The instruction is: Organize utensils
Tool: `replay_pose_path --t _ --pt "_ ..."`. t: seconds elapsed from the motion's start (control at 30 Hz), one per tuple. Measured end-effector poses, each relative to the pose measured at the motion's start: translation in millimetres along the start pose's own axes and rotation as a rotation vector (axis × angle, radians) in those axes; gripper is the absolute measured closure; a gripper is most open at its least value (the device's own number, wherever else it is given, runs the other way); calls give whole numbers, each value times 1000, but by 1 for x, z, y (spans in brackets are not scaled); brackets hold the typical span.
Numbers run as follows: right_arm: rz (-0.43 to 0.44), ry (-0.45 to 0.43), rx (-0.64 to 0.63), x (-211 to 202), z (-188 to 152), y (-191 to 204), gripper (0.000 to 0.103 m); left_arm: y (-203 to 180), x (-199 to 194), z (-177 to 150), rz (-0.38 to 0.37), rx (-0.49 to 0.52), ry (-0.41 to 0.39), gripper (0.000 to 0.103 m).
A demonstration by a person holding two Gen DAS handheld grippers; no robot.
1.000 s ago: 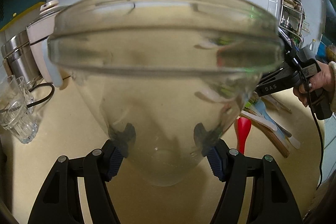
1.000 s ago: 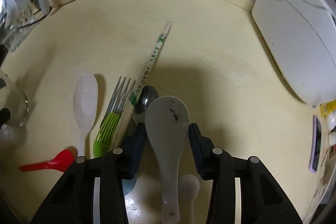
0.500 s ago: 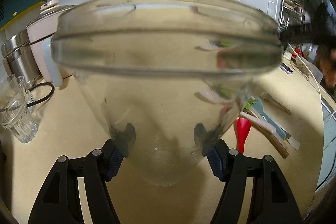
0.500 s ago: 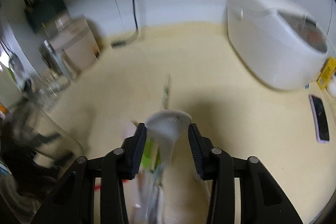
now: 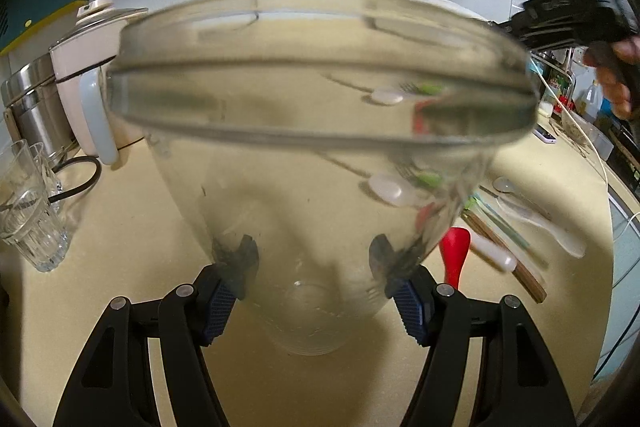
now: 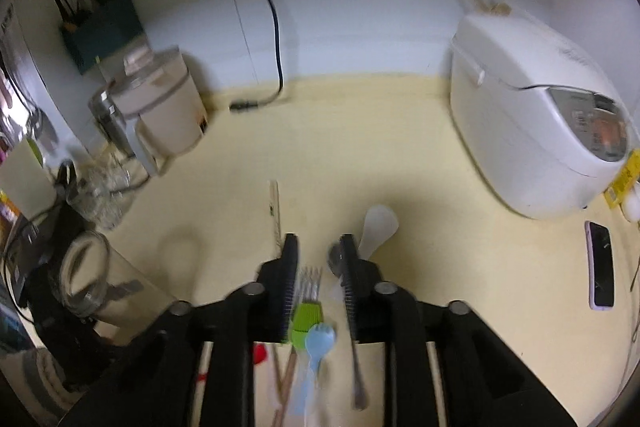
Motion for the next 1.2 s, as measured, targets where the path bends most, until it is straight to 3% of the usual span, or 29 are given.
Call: replay_pose_path --t 0.1,0.27,0.5,0.63,0.7,0.77,0.8,0.9,0.97,1.1,1.2 --pt "-6 4 1 5 26 -1 75 -1 0 -1 0 0 0 31" --pt "2 -111 -7 -30 87 10 75 -3 4 0 -4 -3 0 31" --pt "33 -340 -25 -148 172 37 74 3 6 1 -25 -15 -5 31" --pt "85 -378 -4 -209 206 37 71 4 10 2 -31 -9 -3 31" --pt "123 -394 7 -236 222 32 67 4 11 3 -25 2 -5 31" --pt "162 -411 26 -254 231 22 48 4 12 6 0 14 -13 31" --pt "165 -414 35 -256 230 16 43 4 13 7 12 14 -14 31" --pt "109 -378 14 -228 210 3 40 1 16 9 30 4 -9 31" --pt "65 -306 -26 -180 175 -2 40 0 16 10 41 1 -13 31" --pt "-5 -56 -70 -48 92 -9 40 -1 13 12 54 -8 -18 31" --pt "-87 110 -58 41 53 -27 40 0 15 11 58 -6 -5 31"
Point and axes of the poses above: each gripper's, at about its wrist camera, not at the fingertips, and x roughly the way its jaws point, y to its left, z to its top, the point moved 5 cm from there along x, roughly the way its jaws point, and after that the axes turned 6 degrees about x, right-handed, at the moved point
